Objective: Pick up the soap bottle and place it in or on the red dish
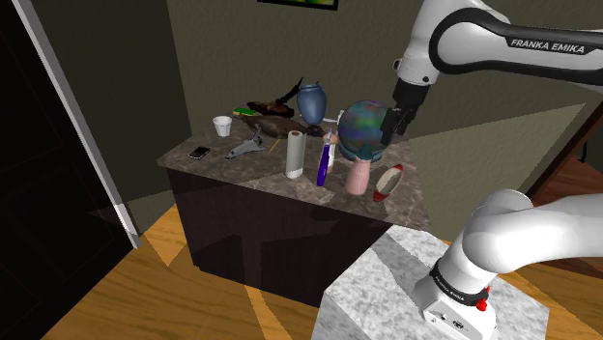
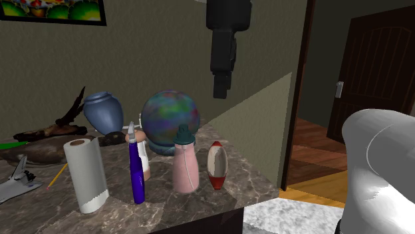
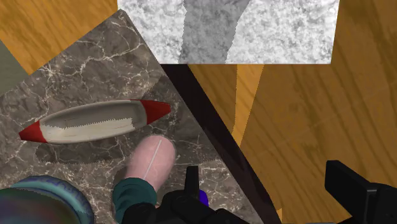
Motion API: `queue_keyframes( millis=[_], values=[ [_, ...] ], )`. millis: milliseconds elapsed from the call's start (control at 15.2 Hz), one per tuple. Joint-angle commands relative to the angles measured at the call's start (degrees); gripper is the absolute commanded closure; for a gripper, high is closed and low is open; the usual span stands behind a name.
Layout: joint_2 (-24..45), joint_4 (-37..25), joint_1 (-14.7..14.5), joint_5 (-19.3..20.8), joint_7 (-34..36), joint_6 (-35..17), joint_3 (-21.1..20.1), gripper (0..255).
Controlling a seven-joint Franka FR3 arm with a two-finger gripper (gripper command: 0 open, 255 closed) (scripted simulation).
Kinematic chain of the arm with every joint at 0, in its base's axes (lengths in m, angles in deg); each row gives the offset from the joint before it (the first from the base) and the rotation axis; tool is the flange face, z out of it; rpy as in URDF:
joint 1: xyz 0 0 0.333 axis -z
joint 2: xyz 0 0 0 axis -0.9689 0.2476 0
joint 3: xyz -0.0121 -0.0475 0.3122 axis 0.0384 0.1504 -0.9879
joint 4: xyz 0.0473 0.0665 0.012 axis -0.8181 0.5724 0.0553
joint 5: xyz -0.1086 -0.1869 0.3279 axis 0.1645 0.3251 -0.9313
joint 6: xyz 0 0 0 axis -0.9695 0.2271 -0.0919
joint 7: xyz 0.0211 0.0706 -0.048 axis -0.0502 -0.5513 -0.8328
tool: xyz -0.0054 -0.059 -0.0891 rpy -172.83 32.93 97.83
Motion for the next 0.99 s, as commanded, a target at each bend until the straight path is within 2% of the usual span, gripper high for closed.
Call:
queue_keyframes(
  millis=[0, 462, 924],
  values=[
    [0.0, 0.0, 0.0, 0.0, 0.0, 0.0, 0.0, 0],
    [11.2, -0.6, 2.3, 3.6, -4.8, -10.0, 5.4, 0],
    [24.6, -4.7, 3.8, 5.2, -9.5, -18.8, 10.6, 0]
  ],
)
